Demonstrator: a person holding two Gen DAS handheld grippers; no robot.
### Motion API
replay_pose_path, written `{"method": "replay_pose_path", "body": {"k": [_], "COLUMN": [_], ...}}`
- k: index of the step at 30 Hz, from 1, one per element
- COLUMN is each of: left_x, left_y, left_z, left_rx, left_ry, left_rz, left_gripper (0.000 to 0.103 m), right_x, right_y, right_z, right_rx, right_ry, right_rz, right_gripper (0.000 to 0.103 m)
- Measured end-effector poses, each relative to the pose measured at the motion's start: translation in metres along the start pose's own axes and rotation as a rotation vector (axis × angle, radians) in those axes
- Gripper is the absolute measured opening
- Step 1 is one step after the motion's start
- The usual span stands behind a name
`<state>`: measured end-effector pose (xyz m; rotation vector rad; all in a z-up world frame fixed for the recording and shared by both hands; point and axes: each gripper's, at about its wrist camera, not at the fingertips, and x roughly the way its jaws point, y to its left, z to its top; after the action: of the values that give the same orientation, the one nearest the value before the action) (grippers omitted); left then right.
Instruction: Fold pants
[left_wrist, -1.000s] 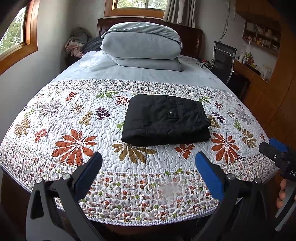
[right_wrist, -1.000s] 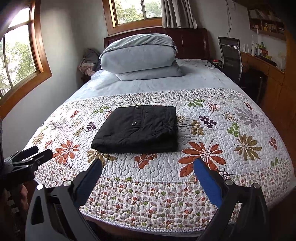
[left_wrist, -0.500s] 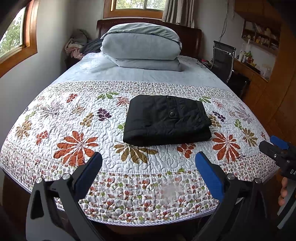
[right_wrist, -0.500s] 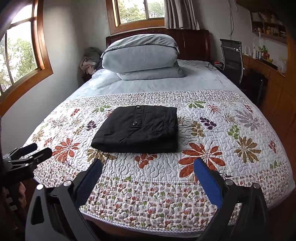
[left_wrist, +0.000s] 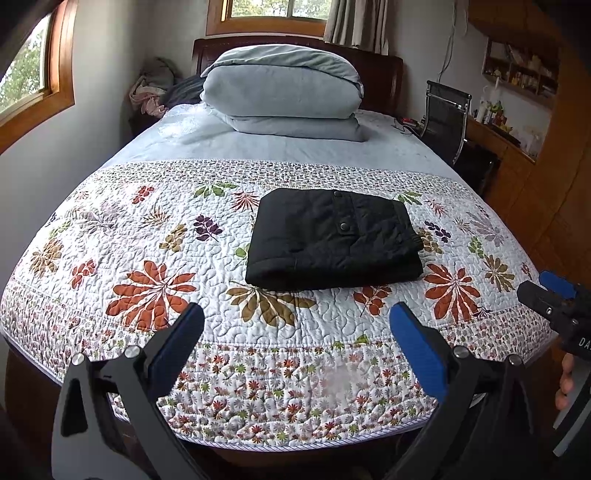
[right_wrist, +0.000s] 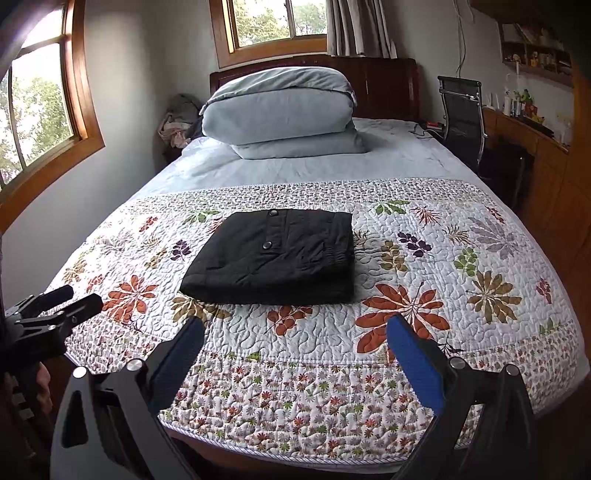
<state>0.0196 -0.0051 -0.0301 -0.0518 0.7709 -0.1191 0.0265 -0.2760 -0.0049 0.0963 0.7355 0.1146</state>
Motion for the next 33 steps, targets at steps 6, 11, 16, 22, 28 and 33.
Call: {"method": "replay_pose_path", "body": {"k": [6,11,16,22,28,33], "left_x": [-0.0006,-0.0007,-0.0012,-0.0008,-0.0005,0.0001], "left_y": [-0.0004,-0.0009,-0.0016,-0.0013,-0.0012,-0.0015], "left_z": [0.0008,0.002,0.0028,0.0039,0.0044,0.0046], "left_rx": [0.001,0.005,0.007,0.009,0.011,0.014], "left_ry": [-0.003,-0.002,-0.004,-0.003,-0.002,-0.001], "left_rz": [-0.001,-0.002,-0.002,-0.002,-0.002,-0.001], "left_gripper": [0.1,0.1,0.1,0.1,0.1,0.1], "right_x": [0.0011,0.0013,0.0015,0.0021,0.0017,0.003], "right_y": [-0.0016,-0.002,-0.0034,-0.0024,-0.0018,-0.0021], "right_z": [-0.0005,-0.0005,-0.0005,-0.0006,-0.0004,0.0005], "right_rx": [0.002,0.001,0.005,0.004,0.004,0.003], "right_ry": [0.001,0.0,-0.003,-0.001,-0.004,-0.003], "right_rz": [-0.003,-0.005,-0.011,-0.013,-0.011,-0.014], "right_gripper": [0.1,0.1,0.1,0.1,0.1,0.1]}}
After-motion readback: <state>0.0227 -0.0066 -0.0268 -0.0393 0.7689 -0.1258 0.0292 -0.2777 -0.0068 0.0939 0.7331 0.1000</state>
